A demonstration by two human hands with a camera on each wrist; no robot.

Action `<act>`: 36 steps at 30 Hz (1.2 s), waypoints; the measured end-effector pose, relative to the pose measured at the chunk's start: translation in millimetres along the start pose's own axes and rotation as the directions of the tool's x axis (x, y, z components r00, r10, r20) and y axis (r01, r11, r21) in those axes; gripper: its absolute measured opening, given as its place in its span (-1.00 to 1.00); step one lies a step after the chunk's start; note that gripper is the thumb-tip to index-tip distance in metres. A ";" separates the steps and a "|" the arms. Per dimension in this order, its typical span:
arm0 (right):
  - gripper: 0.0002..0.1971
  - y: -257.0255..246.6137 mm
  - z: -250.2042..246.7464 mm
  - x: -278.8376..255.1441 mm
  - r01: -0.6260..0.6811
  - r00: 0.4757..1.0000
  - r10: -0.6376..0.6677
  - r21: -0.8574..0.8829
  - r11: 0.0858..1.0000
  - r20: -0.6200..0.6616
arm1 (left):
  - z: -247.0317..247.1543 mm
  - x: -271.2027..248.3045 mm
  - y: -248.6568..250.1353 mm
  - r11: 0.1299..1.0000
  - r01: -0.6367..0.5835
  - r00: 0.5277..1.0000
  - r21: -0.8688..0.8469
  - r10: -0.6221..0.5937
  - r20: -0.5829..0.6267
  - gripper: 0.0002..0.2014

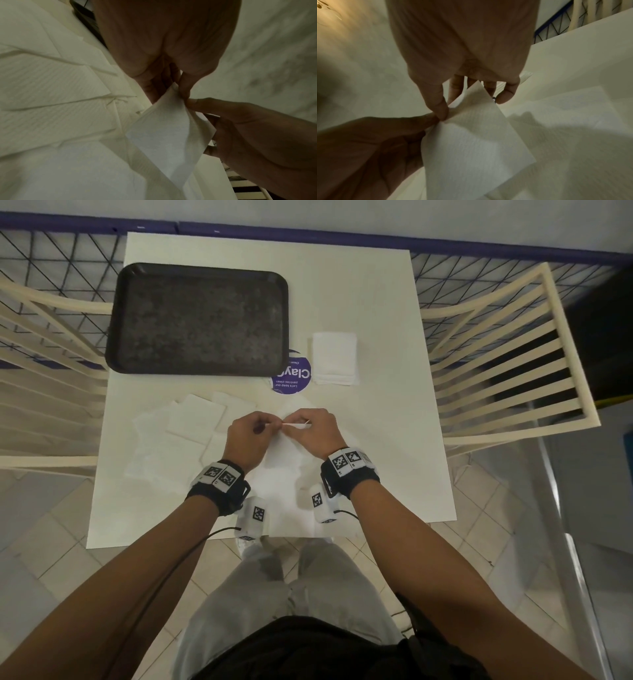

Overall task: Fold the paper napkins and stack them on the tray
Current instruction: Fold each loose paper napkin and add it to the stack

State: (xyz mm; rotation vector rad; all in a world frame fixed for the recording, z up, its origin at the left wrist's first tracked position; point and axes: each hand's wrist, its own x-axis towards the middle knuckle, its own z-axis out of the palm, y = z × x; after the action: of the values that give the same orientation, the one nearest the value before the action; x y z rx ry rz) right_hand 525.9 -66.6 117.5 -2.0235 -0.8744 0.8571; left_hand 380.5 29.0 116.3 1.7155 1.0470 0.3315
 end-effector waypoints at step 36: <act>-0.93 -1.5 -49.6 15.9 -0.160 0.980 0.163 0.032 0.987 -0.113 | -1.5 -1.1 10.3 0.998 0.027 0.995 -0.053 -0.031 -0.095 -0.73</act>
State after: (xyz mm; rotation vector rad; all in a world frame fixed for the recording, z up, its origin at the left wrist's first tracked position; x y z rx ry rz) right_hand 573.2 -71.6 138.6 -2.1229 -0.6402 0.8247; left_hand 383.8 28.4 126.1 1.6505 1.1224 0.4218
